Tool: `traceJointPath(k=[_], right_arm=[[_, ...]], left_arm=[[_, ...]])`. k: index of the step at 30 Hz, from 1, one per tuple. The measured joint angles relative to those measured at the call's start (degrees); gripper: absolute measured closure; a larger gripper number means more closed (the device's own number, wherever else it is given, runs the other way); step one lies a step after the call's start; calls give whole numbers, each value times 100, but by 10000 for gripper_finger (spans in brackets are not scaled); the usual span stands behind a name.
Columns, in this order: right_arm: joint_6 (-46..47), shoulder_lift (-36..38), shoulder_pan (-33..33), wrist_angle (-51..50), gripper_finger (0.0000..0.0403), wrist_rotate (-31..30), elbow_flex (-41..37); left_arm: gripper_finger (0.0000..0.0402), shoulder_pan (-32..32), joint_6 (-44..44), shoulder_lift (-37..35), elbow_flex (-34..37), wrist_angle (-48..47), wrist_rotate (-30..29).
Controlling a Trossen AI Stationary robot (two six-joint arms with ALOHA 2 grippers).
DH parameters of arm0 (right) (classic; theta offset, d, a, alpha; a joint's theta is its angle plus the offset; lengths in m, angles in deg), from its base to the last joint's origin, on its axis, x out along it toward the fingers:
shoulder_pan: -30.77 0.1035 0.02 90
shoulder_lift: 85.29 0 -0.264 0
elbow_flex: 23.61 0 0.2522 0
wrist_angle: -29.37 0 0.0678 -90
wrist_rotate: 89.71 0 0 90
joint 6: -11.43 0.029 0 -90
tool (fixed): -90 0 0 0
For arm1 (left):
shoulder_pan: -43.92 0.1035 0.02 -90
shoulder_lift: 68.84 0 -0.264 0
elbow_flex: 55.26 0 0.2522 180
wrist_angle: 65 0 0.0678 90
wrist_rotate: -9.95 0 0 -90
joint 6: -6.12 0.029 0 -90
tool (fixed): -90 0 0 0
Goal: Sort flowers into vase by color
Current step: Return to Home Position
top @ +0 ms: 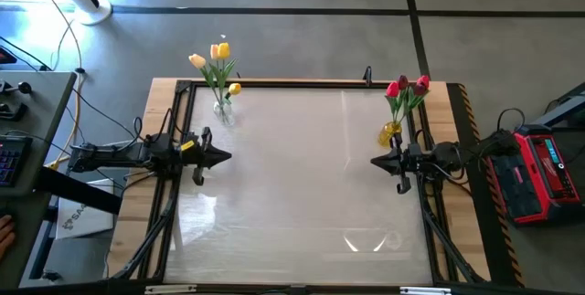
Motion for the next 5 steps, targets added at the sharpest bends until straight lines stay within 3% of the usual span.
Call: traceJointPath(k=[5], right_arm=[[0, 0, 1, -2, 402, 0, 0]], left_arm=[[401, 1, -2, -1, 0, 0, -2]])
